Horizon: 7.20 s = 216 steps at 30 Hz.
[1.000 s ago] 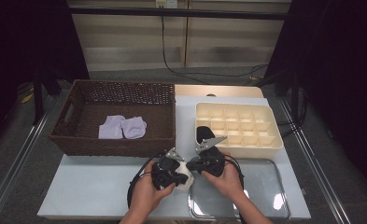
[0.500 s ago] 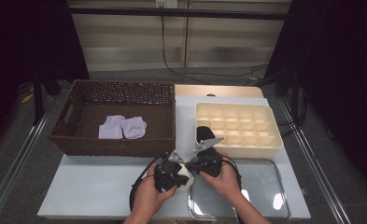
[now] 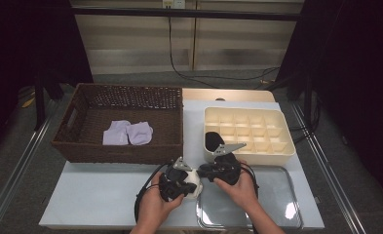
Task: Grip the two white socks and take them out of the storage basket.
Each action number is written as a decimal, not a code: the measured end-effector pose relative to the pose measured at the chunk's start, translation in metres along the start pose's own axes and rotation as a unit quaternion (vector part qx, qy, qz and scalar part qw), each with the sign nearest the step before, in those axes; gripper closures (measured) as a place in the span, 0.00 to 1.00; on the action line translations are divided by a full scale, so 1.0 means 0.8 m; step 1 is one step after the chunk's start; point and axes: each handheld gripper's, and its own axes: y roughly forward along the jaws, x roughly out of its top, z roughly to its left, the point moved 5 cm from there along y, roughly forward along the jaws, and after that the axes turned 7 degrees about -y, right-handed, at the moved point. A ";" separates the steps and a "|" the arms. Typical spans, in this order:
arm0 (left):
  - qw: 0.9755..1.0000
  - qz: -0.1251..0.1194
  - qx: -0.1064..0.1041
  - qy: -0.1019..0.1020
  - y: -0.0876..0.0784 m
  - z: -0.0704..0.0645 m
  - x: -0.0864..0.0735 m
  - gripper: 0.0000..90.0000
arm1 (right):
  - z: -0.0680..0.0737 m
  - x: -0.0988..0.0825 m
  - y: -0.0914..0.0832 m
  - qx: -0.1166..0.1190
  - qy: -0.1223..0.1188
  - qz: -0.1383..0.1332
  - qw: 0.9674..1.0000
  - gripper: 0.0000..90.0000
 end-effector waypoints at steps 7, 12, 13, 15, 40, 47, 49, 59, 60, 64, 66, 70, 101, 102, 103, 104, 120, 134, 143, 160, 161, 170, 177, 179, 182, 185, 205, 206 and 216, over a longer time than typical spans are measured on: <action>1.000 -0.004 -0.001 -0.009 0.001 -0.001 0.001 1.00 | 0.004 0.005 -0.017 0.001 0.000 -0.016 1.000 0.75; 1.000 0.004 0.004 0.000 -0.001 -0.001 0.001 1.00 | 0.010 0.002 -0.014 0.009 0.004 -0.010 1.000 0.74; 1.000 -0.003 0.003 -0.008 0.000 -0.002 0.002 1.00 | 0.010 0.001 -0.011 0.011 0.006 -0.008 1.000 0.74; 1.000 -0.001 0.004 -0.007 0.000 -0.002 0.002 1.00 | 0.011 -0.003 -0.004 0.014 0.012 0.004 1.000 0.73; 1.000 0.001 0.003 -0.020 -0.009 0.010 0.000 0.99 | 0.005 0.006 0.000 0.017 0.025 0.002 1.000 0.70; 1.000 0.005 0.005 -0.015 -0.011 0.011 -0.001 0.98 | 0.011 0.003 0.008 0.031 0.035 0.014 0.999 0.68; 1.000 0.005 0.007 -0.016 -0.013 0.011 0.000 0.95 | 0.009 -0.001 0.013 0.031 0.039 0.019 0.999 0.68; 0.999 0.000 0.035 -0.001 -0.022 0.019 0.000 0.85 | 0.011 -0.011 0.027 0.053 0.065 0.019 0.996 0.82; 0.999 0.001 0.033 0.001 -0.022 0.020 0.000 0.85 | 0.012 -0.012 0.030 0.060 0.072 0.017 0.995 0.85; 1.000 0.006 0.029 -0.001 -0.022 0.021 -0.002 0.85 | 0.011 -0.015 0.032 0.076 0.094 0.016 0.993 0.94; 0.999 0.006 0.032 -0.001 -0.021 0.021 -0.002 0.85 | 0.010 -0.014 0.032 0.077 0.099 0.020 0.992 0.95; 1.000 0.004 0.030 0.002 -0.019 0.021 -0.001 0.86 | 0.009 -0.013 0.031 0.076 0.114 0.017 0.990 0.94; 0.999 0.017 0.036 0.003 -0.012 0.019 -0.004 0.87 | 0.008 -0.011 0.030 0.114 0.170 -0.001 0.979 0.94; 0.999 0.014 0.037 0.002 -0.013 0.019 -0.003 0.86 | 0.008 -0.012 0.030 0.114 0.174 -0.002 0.978 0.95; 0.999 0.014 0.035 0.002 -0.013 0.020 -0.003 0.85 | 0.006 -0.013 0.031 0.116 0.176 -0.006 0.977 0.96; 0.999 0.012 0.035 0.003 -0.013 0.020 -0.003 0.85 | 0.005 -0.014 0.031 0.120 0.179 -0.009 0.976 0.97; 0.998 -0.030 0.045 -0.015 -0.025 0.039 -0.006 0.50 | -0.010 0.006 0.004 0.098 0.160 -0.012 0.982 0.98; 0.997 -0.041 0.067 0.005 -0.004 0.059 -0.007 0.36 | -0.020 0.019 -0.030 0.071 0.133 -0.002 0.989 0.98; 0.995 -0.047 0.086 0.023 0.002 0.068 -0.013 0.32 | -0.028 0.033 -0.047 0.060 0.124 0.002 0.990 0.98; 0.991 -0.070 0.088 0.068 0.005 0.069 -0.024 0.27 | -0.042 0.059 -0.084 0.031 0.105 0.009 0.994 0.98; 0.991 -0.072 0.086 0.067 0.005 0.068 -0.024 0.27 | -0.044 0.061 -0.087 0.031 0.104 0.009 0.994 0.98; 0.991 -0.080 0.084 0.065 0.006 0.069 -0.025 0.27 | -0.059 0.073 -0.112 0.008 0.110 0.004 0.994 0.98; 0.991 -0.080 0.084 0.066 0.006 0.069 -0.025 0.27 | -0.076 0.077 -0.127 -0.007 0.115 0.001 0.993 0.98; 0.991 -0.080 0.084 0.066 0.006 0.068 -0.025 0.27 | -0.081 0.078 -0.131 -0.009 0.116 0.000 0.993 0.98; 0.991 -0.080 0.084 0.066 0.006 0.069 -0.026 0.27 | -0.089 0.080 -0.137 -0.014 0.117 -0.001 0.993 0.98; 0.991 -0.080 0.084 0.066 0.006 0.068 -0.025 0.27 | -0.096 0.081 -0.142 -0.022 0.118 -0.001 0.993 0.98; 0.991 -0.081 0.085 0.067 0.006 0.068 -0.025 0.27 | -0.147 0.052 -0.140 -0.069 0.153 0.016 0.986 0.98; 0.991 -0.079 0.087 0.067 0.006 0.068 -0.026 0.27 | -0.149 0.050 -0.137 -0.070 0.153 0.017 0.986 0.98; 0.991 -0.080 0.084 0.067 0.006 0.068 -0.025 0.27 | -0.161 0.035 -0.106 -0.073 0.157 0.038 0.984 0.98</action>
